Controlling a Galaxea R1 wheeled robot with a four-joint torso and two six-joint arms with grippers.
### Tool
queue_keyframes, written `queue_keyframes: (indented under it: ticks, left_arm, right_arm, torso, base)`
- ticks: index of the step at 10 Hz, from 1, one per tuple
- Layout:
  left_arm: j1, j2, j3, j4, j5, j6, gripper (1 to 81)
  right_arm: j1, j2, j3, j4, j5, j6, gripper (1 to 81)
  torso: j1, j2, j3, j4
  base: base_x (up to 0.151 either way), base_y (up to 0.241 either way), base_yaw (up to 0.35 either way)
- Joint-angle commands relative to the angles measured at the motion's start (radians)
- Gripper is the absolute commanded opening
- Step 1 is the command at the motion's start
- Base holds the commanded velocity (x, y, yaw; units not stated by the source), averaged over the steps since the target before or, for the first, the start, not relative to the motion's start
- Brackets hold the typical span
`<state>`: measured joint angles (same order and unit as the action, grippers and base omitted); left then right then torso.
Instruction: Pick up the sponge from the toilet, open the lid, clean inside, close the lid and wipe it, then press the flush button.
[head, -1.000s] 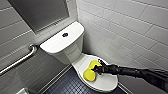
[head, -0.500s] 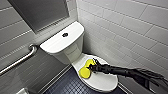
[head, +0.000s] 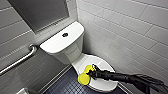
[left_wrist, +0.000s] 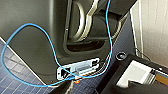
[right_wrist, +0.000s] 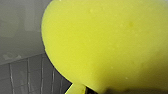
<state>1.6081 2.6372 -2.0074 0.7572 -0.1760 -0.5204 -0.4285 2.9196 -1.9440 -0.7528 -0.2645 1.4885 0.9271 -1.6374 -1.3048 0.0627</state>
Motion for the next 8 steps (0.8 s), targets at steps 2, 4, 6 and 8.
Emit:
queue_keyframes:
  ticks: [2, 4, 6, 8]
  left_arm:
    - [0.053, -0.020, 0.016, 0.007, 0.059, 0.005, 81.1]
    - [0.053, -0.020, 0.016, 0.010, 0.058, 0.005, 81.1]
    - [0.053, -0.020, 0.018, 0.011, 0.059, 0.005, 81.1]
    - [0.054, -0.022, 0.019, 0.014, 0.058, 0.005, 81.1]
  right_arm:
    - [0.050, -0.075, 0.114, -0.036, -0.073, 0.003, 1.0]
    - [0.010, -0.162, 0.157, -0.034, -0.062, 0.004, 1.0]
    - [0.000, -0.277, 0.256, -0.036, -0.070, 0.006, 1.0]
    - [-0.017, -0.379, 0.329, -0.040, -0.071, 0.006, 1.0]
  torso:
    - [0.000, 0.000, 0.000, 0.000]
    - [0.000, 0.000, 0.000, 0.000]
    - [0.000, 0.000, 0.000, 0.000]
    - [0.000, 0.000, 0.000, 0.000]
  base:
    - [0.000, 0.000, 0.000]
    - [0.000, 0.000, 0.000]
    - [0.000, 0.000, 0.000]
    - [0.000, 0.000, 0.000]
